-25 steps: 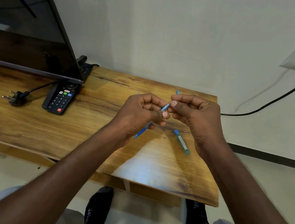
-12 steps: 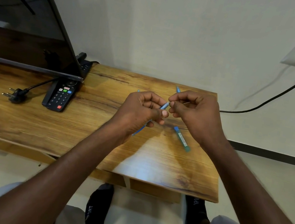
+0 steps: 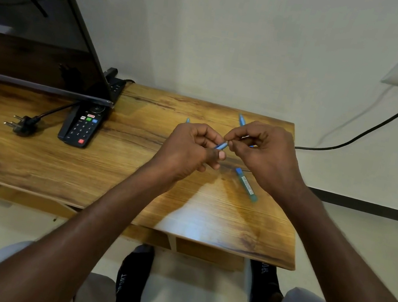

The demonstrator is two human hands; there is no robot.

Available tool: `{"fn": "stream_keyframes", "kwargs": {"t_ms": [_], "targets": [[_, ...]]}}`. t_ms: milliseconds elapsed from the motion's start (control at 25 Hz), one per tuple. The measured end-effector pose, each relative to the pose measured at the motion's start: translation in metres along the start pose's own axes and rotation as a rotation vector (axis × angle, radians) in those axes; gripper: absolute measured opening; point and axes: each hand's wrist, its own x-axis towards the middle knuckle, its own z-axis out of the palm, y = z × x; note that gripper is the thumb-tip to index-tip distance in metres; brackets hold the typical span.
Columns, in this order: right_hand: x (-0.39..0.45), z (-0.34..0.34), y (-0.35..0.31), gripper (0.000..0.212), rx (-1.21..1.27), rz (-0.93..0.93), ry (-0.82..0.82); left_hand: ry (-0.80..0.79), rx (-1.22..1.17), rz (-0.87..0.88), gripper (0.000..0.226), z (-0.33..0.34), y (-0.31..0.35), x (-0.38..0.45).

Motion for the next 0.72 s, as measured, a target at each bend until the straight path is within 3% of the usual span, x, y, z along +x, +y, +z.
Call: {"fn": "stream_keyframes", "kwargs": {"t_ms": [160,720], "targets": [[0.0019,0.0008,-0.0021,0.02,0.149,0.077,0.05,-0.002,-0.047,-0.019,0.022,-0.0019,0.002,-0.0003],[-0.001,0.0087,-0.0036,0.021,0.093,0.013,0.098,0.032,-0.109,-0.049,0.019,0.0014,0.0046,-0.0033]]}}
